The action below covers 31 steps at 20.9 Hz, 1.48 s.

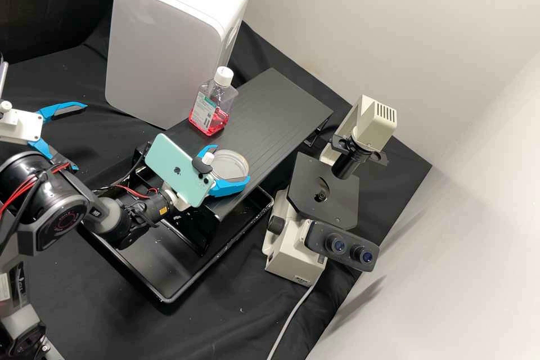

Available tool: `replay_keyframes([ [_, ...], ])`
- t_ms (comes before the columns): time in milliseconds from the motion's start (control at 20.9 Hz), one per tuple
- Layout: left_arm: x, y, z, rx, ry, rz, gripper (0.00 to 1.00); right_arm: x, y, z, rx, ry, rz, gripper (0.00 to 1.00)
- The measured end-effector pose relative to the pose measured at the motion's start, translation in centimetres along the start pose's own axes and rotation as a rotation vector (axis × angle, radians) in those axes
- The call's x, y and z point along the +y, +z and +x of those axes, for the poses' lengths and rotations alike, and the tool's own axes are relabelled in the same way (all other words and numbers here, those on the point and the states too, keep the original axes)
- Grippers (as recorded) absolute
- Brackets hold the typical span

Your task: Remove the lid from the petri dish

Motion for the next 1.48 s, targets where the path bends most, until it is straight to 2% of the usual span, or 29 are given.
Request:
replay_keyframes([
  [143, 0.15, 0.0, 0.2, 0.0, 0.007, 0.0, 1.0, 0.1, 0.0, -0.5, 0.001, 0.004, 0.002, 0.0],
  [287, 0.19, 0.0, 0.2, 0.0, 0.009, 0.0, 1.0, 0.5, 0.2, -0.8, -0.006, 0.014, 0.034, 0.0],
  [430, 0.19, 0.0, 0.2, 0.0, 0.009, 0.0, 1.0, 0.9, 0.1, -1.1, 0.002, 0.031, 0.049, 0.0],
  [717, 0.19, 0.0, 0.2, 0.0, 0.009, 0.0, 1.0, 1.2, 0.0, -1.4, 0.014, 0.041, 0.045, 0.0],
  [1291, 0.19, 0.0, 0.2, 0.0, 0.009, 0.0, 1.0, 1.2, 0.0, -1.4, 0.014, 0.041, 0.045, 0.0],
  [1482, 0.19, 0.0, 0.2, 0.0, 0.009, 0.0, 1.0, 0.8, -0.1, -1.3, 0.015, 0.027, 0.044, 0.0],
])
